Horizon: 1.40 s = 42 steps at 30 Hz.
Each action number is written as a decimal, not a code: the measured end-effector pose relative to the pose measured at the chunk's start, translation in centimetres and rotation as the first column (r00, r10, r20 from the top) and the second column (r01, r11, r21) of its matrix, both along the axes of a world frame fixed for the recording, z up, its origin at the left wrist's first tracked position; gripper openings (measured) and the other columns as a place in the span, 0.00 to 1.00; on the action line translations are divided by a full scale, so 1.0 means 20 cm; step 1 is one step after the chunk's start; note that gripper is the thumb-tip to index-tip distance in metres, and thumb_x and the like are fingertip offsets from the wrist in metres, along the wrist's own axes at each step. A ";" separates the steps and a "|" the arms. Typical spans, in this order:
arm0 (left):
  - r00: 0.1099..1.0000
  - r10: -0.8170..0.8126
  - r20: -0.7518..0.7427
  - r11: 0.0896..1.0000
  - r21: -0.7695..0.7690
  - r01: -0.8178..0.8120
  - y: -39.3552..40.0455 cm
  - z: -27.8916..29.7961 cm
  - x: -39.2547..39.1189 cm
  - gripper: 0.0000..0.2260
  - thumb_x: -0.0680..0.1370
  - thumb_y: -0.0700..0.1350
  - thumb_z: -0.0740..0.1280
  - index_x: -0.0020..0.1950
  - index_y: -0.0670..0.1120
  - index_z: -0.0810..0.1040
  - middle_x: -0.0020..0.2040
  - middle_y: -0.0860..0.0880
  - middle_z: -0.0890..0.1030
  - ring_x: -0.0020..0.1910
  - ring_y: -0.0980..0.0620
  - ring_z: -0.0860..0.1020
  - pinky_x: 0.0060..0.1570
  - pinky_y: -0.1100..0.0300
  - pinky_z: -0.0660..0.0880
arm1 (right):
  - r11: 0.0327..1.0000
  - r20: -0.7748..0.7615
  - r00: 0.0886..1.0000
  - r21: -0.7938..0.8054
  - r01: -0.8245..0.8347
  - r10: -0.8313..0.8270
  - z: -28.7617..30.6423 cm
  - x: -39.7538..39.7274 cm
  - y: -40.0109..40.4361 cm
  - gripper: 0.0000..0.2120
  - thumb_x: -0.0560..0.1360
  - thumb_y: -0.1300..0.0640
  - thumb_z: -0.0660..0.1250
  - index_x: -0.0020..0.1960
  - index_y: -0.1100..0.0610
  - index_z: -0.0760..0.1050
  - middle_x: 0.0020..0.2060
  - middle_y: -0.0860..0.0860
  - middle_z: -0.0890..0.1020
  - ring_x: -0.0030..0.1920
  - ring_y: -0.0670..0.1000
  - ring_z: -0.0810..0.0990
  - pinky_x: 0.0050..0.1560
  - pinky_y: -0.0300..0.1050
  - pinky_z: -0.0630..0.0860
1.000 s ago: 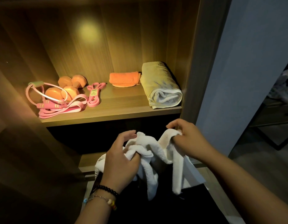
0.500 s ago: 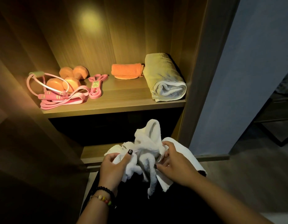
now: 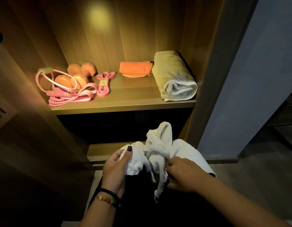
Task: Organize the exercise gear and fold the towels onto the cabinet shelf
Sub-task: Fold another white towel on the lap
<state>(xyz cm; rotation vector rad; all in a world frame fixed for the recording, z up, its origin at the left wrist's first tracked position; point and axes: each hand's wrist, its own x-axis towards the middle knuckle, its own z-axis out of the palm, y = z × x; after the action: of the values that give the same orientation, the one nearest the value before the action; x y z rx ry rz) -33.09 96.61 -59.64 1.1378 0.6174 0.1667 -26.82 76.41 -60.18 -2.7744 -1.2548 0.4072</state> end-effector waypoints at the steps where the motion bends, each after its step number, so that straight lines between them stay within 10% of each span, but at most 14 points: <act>1: 1.000 0.001 0.003 1.000 -0.016 -0.001 0.00 0.00 0.00 0.17 0.67 0.46 0.73 0.52 0.39 0.79 0.46 0.40 0.84 0.43 0.44 0.82 0.43 0.52 0.79 | 1.000 0.072 0.997 0.008 0.006 -0.007 0.00 0.00 0.01 0.17 0.80 0.47 0.59 0.59 0.57 0.76 0.58 0.54 0.75 0.55 0.54 0.73 0.48 0.43 0.67; 8: 0.999 -0.025 0.024 0.981 -0.190 0.029 0.02 -0.02 0.01 0.13 0.73 0.34 0.67 0.57 0.40 0.77 0.53 0.37 0.81 0.45 0.43 0.81 0.37 0.54 0.81 | 0.994 0.119 0.993 -0.101 0.036 -0.024 0.01 0.02 -0.03 0.15 0.82 0.53 0.57 0.64 0.58 0.73 0.59 0.57 0.75 0.58 0.55 0.73 0.53 0.48 0.72; 12: 0.999 -0.014 0.042 0.925 -0.378 0.029 0.00 -0.01 0.04 0.21 0.68 0.35 0.69 0.62 0.38 0.75 0.58 0.35 0.79 0.54 0.40 0.80 0.50 0.51 0.81 | 0.954 -0.001 0.966 0.160 0.255 -0.258 0.02 0.07 -0.05 0.14 0.77 0.44 0.53 0.48 0.49 0.74 0.48 0.49 0.78 0.46 0.51 0.77 0.49 0.48 0.76; 16: 0.996 -0.061 0.064 0.875 -0.477 0.084 -0.06 -0.02 0.03 0.25 0.68 0.32 0.66 0.66 0.37 0.73 0.60 0.35 0.78 0.57 0.41 0.79 0.49 0.52 0.81 | 0.642 -0.383 0.812 0.497 0.584 -0.441 0.04 0.06 -0.08 0.14 0.74 0.41 0.56 0.37 0.49 0.70 0.33 0.47 0.77 0.34 0.48 0.77 0.38 0.49 0.76; 20: 0.985 -0.126 0.117 0.860 -0.483 0.167 -0.11 0.01 0.03 0.23 0.67 0.32 0.65 0.63 0.37 0.73 0.53 0.36 0.83 0.48 0.43 0.82 0.45 0.54 0.82 | 0.374 -0.713 0.695 0.621 0.689 -0.095 0.14 -0.07 0.01 0.10 0.80 0.57 0.61 0.41 0.58 0.72 0.31 0.49 0.77 0.34 0.46 0.76 0.38 0.39 0.74; 30: 0.965 -0.210 0.156 0.768 -0.584 0.261 -0.07 0.02 0.01 0.19 0.72 0.38 0.67 0.63 0.35 0.76 0.61 0.34 0.78 0.52 0.41 0.81 0.54 0.49 0.78 | 0.630 -0.554 0.824 0.602 0.492 -0.114 0.14 -0.13 0.12 0.04 0.79 0.51 0.63 0.46 0.49 0.73 0.43 0.41 0.78 0.47 0.42 0.76 0.50 0.33 0.74; 34: 0.930 -0.281 0.237 0.708 -0.603 0.368 -0.01 -0.01 0.01 0.35 0.59 0.33 0.78 0.66 0.34 0.73 0.65 0.35 0.76 0.63 0.38 0.77 0.60 0.46 0.73 | 0.712 -0.465 0.877 0.576 0.400 -0.117 0.13 -0.11 0.13 0.04 0.80 0.50 0.62 0.45 0.44 0.70 0.44 0.37 0.75 0.48 0.37 0.73 0.48 0.30 0.71; 42: 0.885 -0.450 0.116 0.880 -0.109 0.462 -0.05 0.02 0.01 0.26 0.68 0.26 0.69 0.64 0.40 0.71 0.57 0.42 0.83 0.49 0.43 0.84 0.43 0.56 0.82 | 0.792 -0.613 0.785 0.435 0.429 -0.089 0.02 -0.09 0.12 0.15 0.81 0.64 0.57 0.57 0.45 0.74 0.58 0.39 0.75 0.59 0.40 0.73 0.63 0.28 0.68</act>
<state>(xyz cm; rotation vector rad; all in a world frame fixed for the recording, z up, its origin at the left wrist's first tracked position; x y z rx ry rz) -32.84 95.56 -59.21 1.1088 0.2627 -0.2282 -28.52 78.72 -59.80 -2.0487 -0.6612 0.6535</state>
